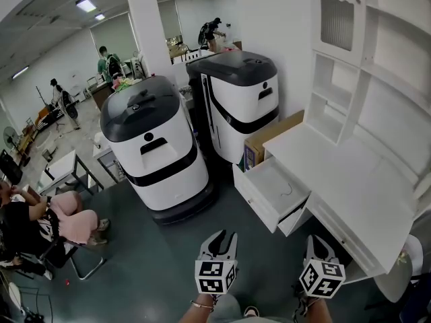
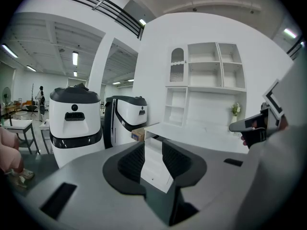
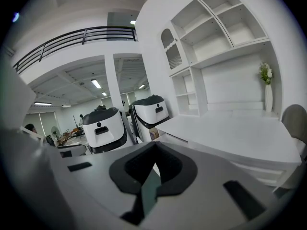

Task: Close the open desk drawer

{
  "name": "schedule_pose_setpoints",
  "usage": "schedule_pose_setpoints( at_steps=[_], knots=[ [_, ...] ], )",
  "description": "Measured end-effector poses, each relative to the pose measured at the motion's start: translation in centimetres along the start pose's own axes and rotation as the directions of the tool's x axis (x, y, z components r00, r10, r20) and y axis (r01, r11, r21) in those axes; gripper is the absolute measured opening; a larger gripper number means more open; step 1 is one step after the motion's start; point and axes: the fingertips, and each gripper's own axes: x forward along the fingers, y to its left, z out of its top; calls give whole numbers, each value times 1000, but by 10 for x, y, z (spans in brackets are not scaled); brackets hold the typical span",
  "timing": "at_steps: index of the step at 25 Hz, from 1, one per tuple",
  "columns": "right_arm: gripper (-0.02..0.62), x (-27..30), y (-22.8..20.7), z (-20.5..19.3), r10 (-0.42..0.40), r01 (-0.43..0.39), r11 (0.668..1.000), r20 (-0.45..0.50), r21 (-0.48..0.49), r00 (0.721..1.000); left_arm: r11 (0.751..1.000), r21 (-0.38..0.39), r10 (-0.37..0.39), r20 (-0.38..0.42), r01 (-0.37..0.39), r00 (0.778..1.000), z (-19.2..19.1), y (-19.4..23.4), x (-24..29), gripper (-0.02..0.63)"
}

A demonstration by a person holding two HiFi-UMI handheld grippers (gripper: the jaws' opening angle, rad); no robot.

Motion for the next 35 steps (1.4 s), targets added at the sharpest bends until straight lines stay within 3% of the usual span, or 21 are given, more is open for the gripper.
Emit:
schedule_pose_setpoints(
  at_steps=[5,9,20,25,31,35],
  knots=[
    [6,26,-5,-1,-34,35,999,-15,23,999,999,6,-38,-10,38,999,2,11,36,124],
    [6,55,-4,11,-94,94,994,4,52,996,993,36,-111,-28,112,993,8,23,75,124],
    [6,129,29,54,-263,256,956,36,140,964,950,123,-283,-56,287,958,66,87,176,126],
    [6,163,43,59,-337,323,926,42,198,941,922,152,-346,-83,355,934,82,115,220,126],
    [6,188,57,60,-423,395,878,51,269,905,866,225,-432,-108,446,895,98,131,256,126],
    [6,189,57,50,-468,445,853,23,273,883,851,222,-459,-129,477,879,95,137,277,126]
  ],
)
